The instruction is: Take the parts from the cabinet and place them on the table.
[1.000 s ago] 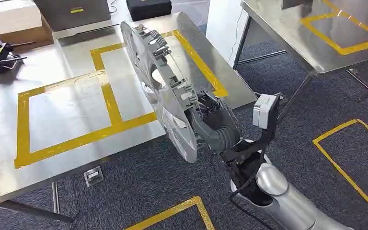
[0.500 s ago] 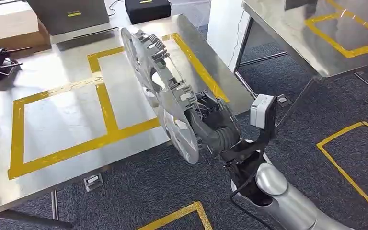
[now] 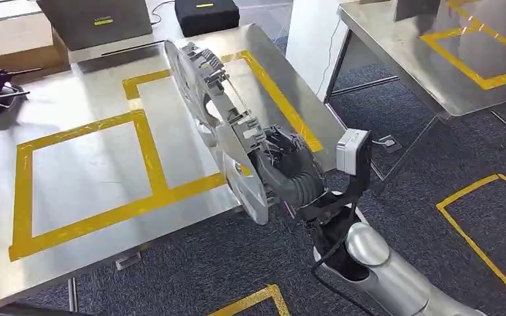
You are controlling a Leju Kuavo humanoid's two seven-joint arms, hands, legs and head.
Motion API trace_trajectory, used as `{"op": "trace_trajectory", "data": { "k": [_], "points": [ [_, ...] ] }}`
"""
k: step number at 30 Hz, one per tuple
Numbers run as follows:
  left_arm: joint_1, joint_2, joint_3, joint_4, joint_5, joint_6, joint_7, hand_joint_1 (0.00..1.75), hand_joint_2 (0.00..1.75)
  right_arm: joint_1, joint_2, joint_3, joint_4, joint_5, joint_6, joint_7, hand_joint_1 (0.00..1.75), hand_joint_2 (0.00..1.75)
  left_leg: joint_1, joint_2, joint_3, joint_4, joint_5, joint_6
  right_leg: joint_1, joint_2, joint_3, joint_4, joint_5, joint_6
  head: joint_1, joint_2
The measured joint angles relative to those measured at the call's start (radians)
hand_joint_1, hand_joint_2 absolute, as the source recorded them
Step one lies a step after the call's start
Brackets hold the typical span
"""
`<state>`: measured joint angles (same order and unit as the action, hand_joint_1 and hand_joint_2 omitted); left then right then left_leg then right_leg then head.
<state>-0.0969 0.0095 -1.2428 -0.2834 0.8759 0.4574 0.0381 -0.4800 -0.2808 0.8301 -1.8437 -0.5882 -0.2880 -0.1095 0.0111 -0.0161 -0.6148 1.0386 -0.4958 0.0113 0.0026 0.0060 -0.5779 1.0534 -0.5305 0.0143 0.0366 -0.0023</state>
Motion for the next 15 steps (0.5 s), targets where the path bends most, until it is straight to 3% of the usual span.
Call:
{"op": "trace_trajectory", "data": {
  "k": [1, 3, 4, 5, 6, 8, 9, 11, 12, 15],
  "points": [
    [-0.002, 0.000, 0.000, 0.000, 0.000, 0.000, 0.000, 0.00, 1.75, -0.001, 0.000, 0.000, 0.002, 0.000, 0.001, 0.000, 1.75, 1.75, 0.000, 0.000, 0.002, 0.000, -0.004, 0.007, -0.002, 0.000, -0.033, 0.061, -0.025, 0.003, 0.004, 0.000],
    [-0.003, -0.001, 0.000, 0.000, 0.000, 0.000, 0.000, 0.00, 1.75, 0.002, 0.000, 0.001, 0.005, 0.000, 0.002, 0.000, 1.75, 1.75, -0.002, 0.001, 0.007, 0.000, -0.010, 0.012, -0.005, 0.000, -0.131, 0.222, -0.077, 0.007, 0.004, 0.000],
    [-0.003, 0.000, 0.000, 0.000, 0.000, 0.000, 0.000, 0.00, 1.75, 0.003, 0.000, 0.002, 0.008, 0.000, 0.002, 0.000, 1.75, 1.75, -0.002, 0.001, 0.012, 0.001, -0.015, 0.013, -0.005, 0.000, -0.172, 0.278, -0.081, 0.008, 0.005, 0.000],
    [-0.002, 0.001, 0.000, 0.000, 0.000, 0.000, 0.000, 0.00, 1.75, 0.003, 0.000, 0.004, 0.010, 0.000, 0.002, 0.000, 1.75, 1.75, -0.003, 0.000, 0.018, 0.000, -0.020, 0.013, -0.005, 0.000, -0.190, 0.289, -0.062, 0.007, 0.005, 0.000],
    [-0.001, 0.001, 0.000, 0.000, 0.000, 0.000, 0.000, 0.00, 1.75, 0.004, 0.000, 0.006, 0.012, 0.000, 0.002, 0.000, 1.75, 1.75, -0.003, -0.001, 0.028, 0.001, -0.026, 0.012, -0.005, 0.000, -0.186, 0.254, -0.021, 0.004, 0.006, 0.000],
    [-0.001, 0.000, -0.002, 0.000, -0.001, 0.001, -0.003, 0.00, 1.75, 0.004, 0.000, 0.007, 0.013, 0.000, 0.002, 0.001, 1.75, 1.75, -0.003, -0.004, 0.051, 0.001, -0.042, 0.007, -0.003, 0.000, -0.128, 0.089, 0.096, -0.005, 0.006, 0.000],
    [-0.001, 0.000, -0.003, 0.000, -0.004, 0.001, -0.008, 0.00, 1.75, 0.003, 0.000, 0.007, 0.013, 0.001, 0.001, 0.000, 1.75, 1.75, -0.002, -0.004, 0.059, 0.001, -0.050, 0.003, -0.001, 0.001, -0.104, 0.034, 0.115, -0.009, 0.005, 0.000],
    [-0.005, 0.000, -0.007, -0.001, -0.006, 0.003, -0.019, 0.00, 1.75, -0.004, 0.005, 0.009, 0.016, 0.013, -0.007, 0.001, 1.75, 1.75, -0.004, -0.005, 0.053, 0.001, -0.052, -0.009, 0.006, 0.001, -0.094, 0.014, 0.100, -0.017, 0.004, 0.000],
    [-0.005, 0.000, -0.008, -0.001, -0.008, 0.003, -0.021, 0.00, 1.75, -0.004, 0.005, 0.009, 0.016, 0.028, -0.019, 0.003, 1.75, 1.75, -0.008, -0.005, 0.050, 0.007, -0.055, -0.005, 0.003, 0.002, -0.087, -0.005, 0.085, -0.009, 0.002, 0.000],
    [-0.003, 0.000, -0.011, -0.001, -0.018, 0.016, -0.029, 0.00, 1.75, -0.007, 0.006, 0.017, 0.021, 0.196, -0.096, 0.054, 1.75, 1.75, -0.007, -0.003, 0.052, 0.003, -0.052, -0.007, 0.003, 0.003, -0.087, -0.003, 0.086, -0.015, 0.002, 0.000]
  ]
}}
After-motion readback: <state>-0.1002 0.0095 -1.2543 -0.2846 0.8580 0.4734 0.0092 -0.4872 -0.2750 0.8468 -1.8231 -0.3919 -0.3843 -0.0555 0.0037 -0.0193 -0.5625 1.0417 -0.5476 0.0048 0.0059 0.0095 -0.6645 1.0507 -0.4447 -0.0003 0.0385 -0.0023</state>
